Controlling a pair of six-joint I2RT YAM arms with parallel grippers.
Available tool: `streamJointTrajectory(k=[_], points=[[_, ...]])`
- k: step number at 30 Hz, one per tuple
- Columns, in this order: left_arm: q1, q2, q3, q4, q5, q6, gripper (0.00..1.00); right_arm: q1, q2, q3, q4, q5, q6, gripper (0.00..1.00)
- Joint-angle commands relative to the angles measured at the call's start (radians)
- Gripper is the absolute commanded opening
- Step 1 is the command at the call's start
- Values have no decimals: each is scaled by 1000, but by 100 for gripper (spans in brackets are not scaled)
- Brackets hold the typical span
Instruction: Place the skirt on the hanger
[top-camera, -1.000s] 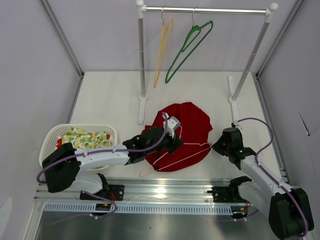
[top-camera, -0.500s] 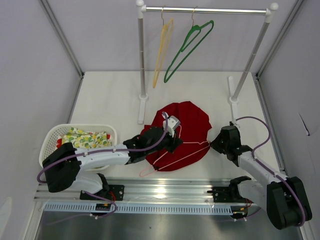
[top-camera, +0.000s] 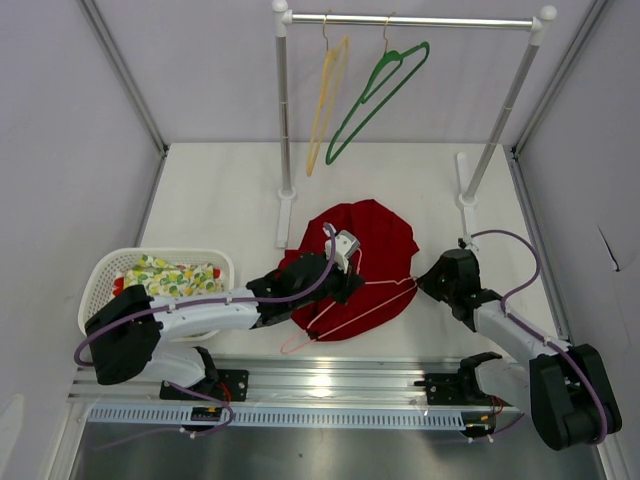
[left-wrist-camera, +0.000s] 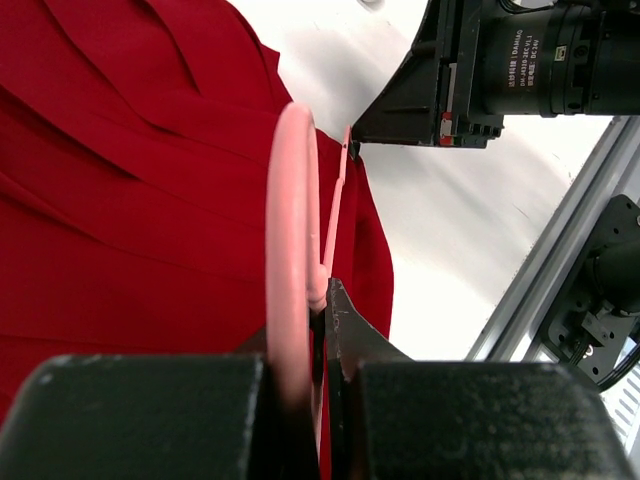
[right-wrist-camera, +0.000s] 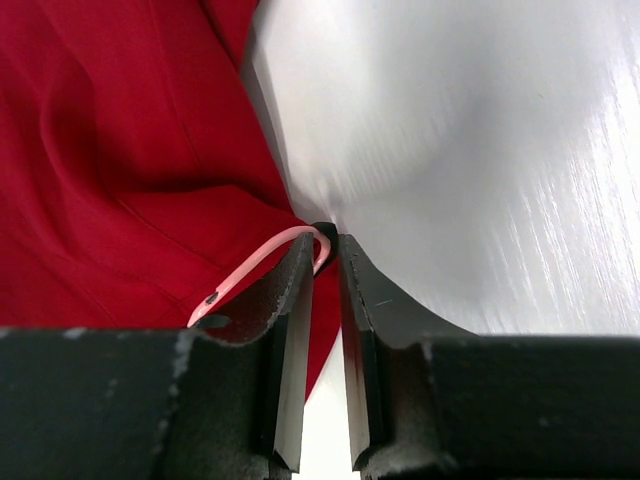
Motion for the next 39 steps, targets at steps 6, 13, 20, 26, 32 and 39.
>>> streamJointTrajectory(k=[6,13,20,26,32,39], points=[[4,25,21,-68,-32,7,0,-6,1,-27,101,-2,1,17],[4,17,23,-80,-64,-1,0,-8,-19,-32,66,9,21,7],[4,12,17,-87,-91,-12,0,-38,-22,-13,3,-4,20,16],[4,5,12,-96,-118,-22,0,-54,30,-9,63,-57,28,33],[5,-1,9,-102,-125,-21,0,-60,53,-4,81,-59,38,36],[5,3,12,-105,-124,-22,0,-77,67,-9,115,-103,60,27]])
